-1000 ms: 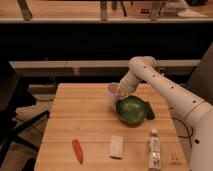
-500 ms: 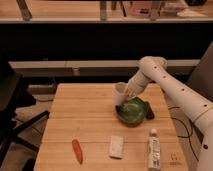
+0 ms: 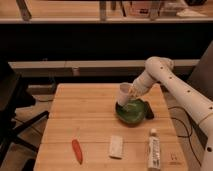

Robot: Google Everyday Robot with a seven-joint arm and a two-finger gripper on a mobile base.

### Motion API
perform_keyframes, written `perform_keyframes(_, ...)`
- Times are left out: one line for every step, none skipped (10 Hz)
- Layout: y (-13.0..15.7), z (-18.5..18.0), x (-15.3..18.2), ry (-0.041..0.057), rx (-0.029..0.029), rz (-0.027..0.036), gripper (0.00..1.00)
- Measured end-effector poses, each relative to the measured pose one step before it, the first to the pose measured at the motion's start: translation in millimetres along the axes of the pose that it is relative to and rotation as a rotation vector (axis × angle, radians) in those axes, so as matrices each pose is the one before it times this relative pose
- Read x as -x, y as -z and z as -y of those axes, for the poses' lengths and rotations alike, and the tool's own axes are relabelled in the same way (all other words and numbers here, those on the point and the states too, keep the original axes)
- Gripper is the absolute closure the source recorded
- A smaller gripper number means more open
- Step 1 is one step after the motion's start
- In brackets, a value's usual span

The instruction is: Place the ceramic cup in the ceramic bowl

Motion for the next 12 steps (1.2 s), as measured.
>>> perform_keyframes(1.94, -5.46, -3.01, -0.01271, -0.00417, -0.00084, 0.95)
perform_keyframes(2.13, -5.55, -3.35, -0.01082, -0.00353, -0.00185, 0.93)
perform_keyframes(0.8, -5.43, -2.41, -0.00688, 0.00034, -0.00168, 0.93)
perform_keyframes(-0.67, -3.44, -1.44, -0.00222, 0.00101, 0.0003, 0.93)
perform_keyframes(-0.58, -1.83, -0.53, -0.00238, 0.00085, 0.00062, 0.93)
perform_keyframes(-0.35, -4.19, -0.81, -0.00634, -0.00121, -0.00059, 0.93)
perform_keyframes(0.75, -4.71, -1.7, -0.00841, -0.00273, -0.00015, 0.93)
perform_keyframes(1.06, -6.31, -2.62, -0.00697, -0.00077, -0.00073, 0.93)
perform_keyframes(0.03, -3.31, -0.68, -0.00331, 0.00027, -0.00015, 0.91)
perform_keyframes(-1.06, -0.07, 0.76, 0.00169, 0.00049, -0.0002, 0.86)
perform_keyframes(0.46, 0.52, 1.19, -0.00209, -0.0011, -0.00218, 0.74)
perform_keyframes(0.34, -1.08, 0.41, -0.00363, -0.00053, -0.00153, 0.65)
